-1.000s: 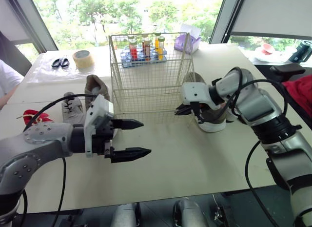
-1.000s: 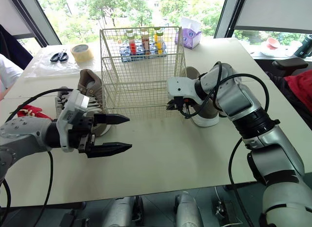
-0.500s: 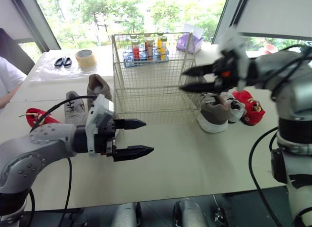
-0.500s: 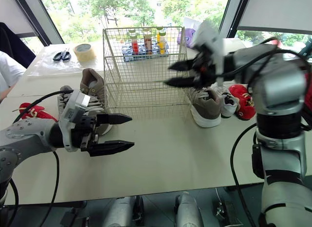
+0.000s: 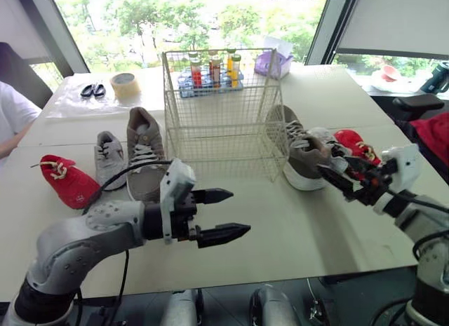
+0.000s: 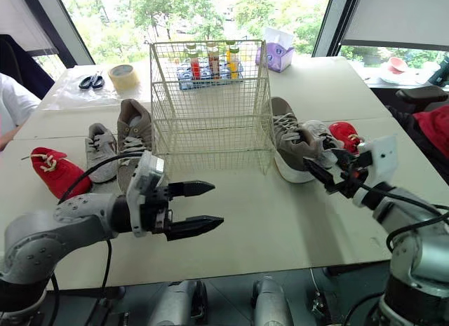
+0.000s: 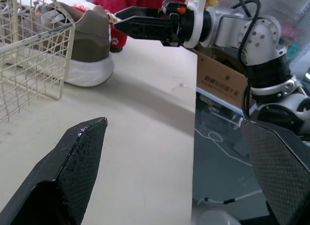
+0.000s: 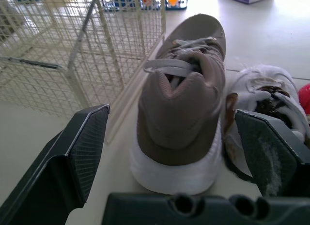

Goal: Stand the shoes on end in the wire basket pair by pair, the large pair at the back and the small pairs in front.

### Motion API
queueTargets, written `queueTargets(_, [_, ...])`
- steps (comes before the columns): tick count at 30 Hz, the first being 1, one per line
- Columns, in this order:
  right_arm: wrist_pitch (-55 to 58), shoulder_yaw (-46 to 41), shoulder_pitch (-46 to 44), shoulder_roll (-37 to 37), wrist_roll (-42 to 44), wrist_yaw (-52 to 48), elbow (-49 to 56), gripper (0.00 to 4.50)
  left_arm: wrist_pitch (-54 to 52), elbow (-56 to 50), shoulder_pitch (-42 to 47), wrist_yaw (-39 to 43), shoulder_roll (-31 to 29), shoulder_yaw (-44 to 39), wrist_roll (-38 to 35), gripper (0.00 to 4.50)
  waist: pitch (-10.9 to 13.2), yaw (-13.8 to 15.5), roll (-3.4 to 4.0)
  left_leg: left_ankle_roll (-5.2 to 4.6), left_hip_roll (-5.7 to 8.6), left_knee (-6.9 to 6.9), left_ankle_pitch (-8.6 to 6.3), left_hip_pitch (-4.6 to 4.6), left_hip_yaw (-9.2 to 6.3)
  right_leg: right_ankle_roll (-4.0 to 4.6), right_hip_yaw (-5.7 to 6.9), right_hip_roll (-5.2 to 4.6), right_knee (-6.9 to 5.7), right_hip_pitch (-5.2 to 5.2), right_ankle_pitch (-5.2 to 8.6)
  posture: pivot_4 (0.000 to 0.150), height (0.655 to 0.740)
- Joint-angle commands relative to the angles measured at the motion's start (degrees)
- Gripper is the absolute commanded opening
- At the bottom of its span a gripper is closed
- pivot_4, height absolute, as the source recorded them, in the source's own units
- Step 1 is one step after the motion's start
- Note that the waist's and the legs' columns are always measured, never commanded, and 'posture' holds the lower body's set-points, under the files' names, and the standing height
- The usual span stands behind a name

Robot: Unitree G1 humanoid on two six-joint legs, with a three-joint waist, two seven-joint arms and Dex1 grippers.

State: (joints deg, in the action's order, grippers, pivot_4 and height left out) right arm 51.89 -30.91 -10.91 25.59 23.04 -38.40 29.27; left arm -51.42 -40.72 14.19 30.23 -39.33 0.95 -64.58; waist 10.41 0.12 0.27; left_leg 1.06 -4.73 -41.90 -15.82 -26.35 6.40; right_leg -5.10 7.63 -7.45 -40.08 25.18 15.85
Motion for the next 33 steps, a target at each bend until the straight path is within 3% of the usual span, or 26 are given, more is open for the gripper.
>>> queueTargets(1, [-6.4, 2.8, -0.2, -2.3, -0.4, 3.8, -2.2, 4.42, 3.2, -1.0, -1.0, 0.9, 0.2, -0.8, 3.3, 4.50, 0.0, 0.2, -0.01, -0.06, -0.01, 0.00, -0.04, -0.01, -0.02, 0.05, 0.01, 0.01, 0.00, 0.01, 0.03, 0.150, 0.6797])
queueTargets(13, [-22.7, 13.8, -6.9, -2.9, -5.4, 7.4, -23.8, 4.42, 4.7, -1.9, -3.8, -0.5, 4.0, 1.8, 7.8, 4.50, 0.0, 0.3, 0.00, -0.01, -0.03, 0.00, 0.01, -0.06, -0.02, 0.07, 0.01, 0.05, 0.01, 0.04, 0.04, 0.150, 0.6797])
queueTargets(16, [-26.2, 17.5, -6.4, -2.5, -8.8, 8.4, -26.3, 3.64, 5.1, -1.8, -4.2, -0.3, 3.8, 1.7, 8.9, 4.50, 0.0, 0.2, -0.02, 0.05, -0.03, 0.01, 0.04, -0.06, -0.02, 0.07, 0.01, 0.06, 0.01, 0.04, 0.04, 0.150, 0.6797])
queueTargets(24, [-28.9, 19.0, -4.4, -5.0, -7.9, 10.4, -26.8, 0.54, 6.1, -0.4, -3.7, 1.6, 3.6, 1.7, 11.3, 4.50, -0.1, 0.0, -0.14, 0.05, -0.09, 0.00, 0.03, -0.01, -0.03, 0.08, 0.01, 0.10, 0.01, 0.01, 0.04, 0.150, 0.6797])
queueTargets(25, [-29.0, 18.5, -4.3, -5.4, -7.6, 11.2, -26.4, 0.36, 6.3, 0.0, -3.4, 2.1, 3.5, 1.7, 11.6, 4.50, -0.1, 0.0, -0.16, 0.05, -0.09, 0.00, 0.03, -0.01, -0.04, 0.09, 0.02, 0.10, 0.01, 0.01, 0.04, 0.150, 0.6797])
queueTargets(30, [-28.9, 14.0, -7.6, -6.0, -5.3, 16.5, -22.5, 0.36, 5.5, 1.4, -1.1, 6.8, 0.3, 1.8, 13.2, 4.50, -0.1, 0.1, -0.16, 0.04, -0.09, 0.00, 0.03, -0.02, -0.05, 0.10, 0.03, 0.10, 0.01, 0.02, 0.05, 0.150, 0.6797])
queueTargets(33, [-25.4, 9.6, -14.4, -4.0, -1.9, 21.4, -15.3, 0.36, 3.4, 3.0, 3.6, 9.2, -1.5, -3.5, 5.1, 4.50, 0.1, 0.1, 0.08, 0.04, -0.10, 0.00, 0.03, -0.13, -0.02, 0.13, 0.01, 0.09, 0.00, 0.15, 0.03, 0.150, 0.6797])
